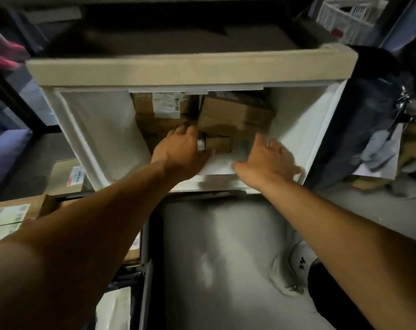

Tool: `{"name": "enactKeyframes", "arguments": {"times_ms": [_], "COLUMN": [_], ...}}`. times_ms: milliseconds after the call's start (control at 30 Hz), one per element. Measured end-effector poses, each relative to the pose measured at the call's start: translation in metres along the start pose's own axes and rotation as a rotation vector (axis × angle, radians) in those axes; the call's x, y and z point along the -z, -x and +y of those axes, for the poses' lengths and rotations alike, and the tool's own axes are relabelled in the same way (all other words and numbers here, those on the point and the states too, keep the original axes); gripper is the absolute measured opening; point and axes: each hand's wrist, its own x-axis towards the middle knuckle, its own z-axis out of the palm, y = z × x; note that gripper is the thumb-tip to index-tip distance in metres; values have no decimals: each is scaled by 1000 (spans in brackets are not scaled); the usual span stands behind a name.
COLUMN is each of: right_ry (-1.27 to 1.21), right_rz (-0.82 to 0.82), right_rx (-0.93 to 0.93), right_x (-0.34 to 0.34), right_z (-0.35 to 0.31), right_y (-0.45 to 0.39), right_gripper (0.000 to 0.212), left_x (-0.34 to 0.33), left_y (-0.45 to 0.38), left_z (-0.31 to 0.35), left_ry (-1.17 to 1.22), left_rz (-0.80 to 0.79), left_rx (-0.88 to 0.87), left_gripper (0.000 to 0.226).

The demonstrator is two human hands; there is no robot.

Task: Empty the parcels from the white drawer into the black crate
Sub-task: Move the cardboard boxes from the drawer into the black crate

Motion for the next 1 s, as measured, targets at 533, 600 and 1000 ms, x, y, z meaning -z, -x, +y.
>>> {"name": "enactKeyframes", "arguments": {"times_ms": [533,600,1000], "right_ry": [-869,-950,-956], "right_rz": [310,304,295], "right_rx": [-126,-161,-224], "right_x": [-14,-15,-17], "right_z": [-18,-24,-13], "right_y": [-96,-103,-61], "right_gripper": [82,82,65], "left_x": [-19,-16,-17], "left_y": [-98,-103,-79], "left_z": [25,30,27], "left_ry": [441,518,991], "left_rz": [147,110,191], "left_rx": [183,236,375], "left_gripper": [63,63,60]}}
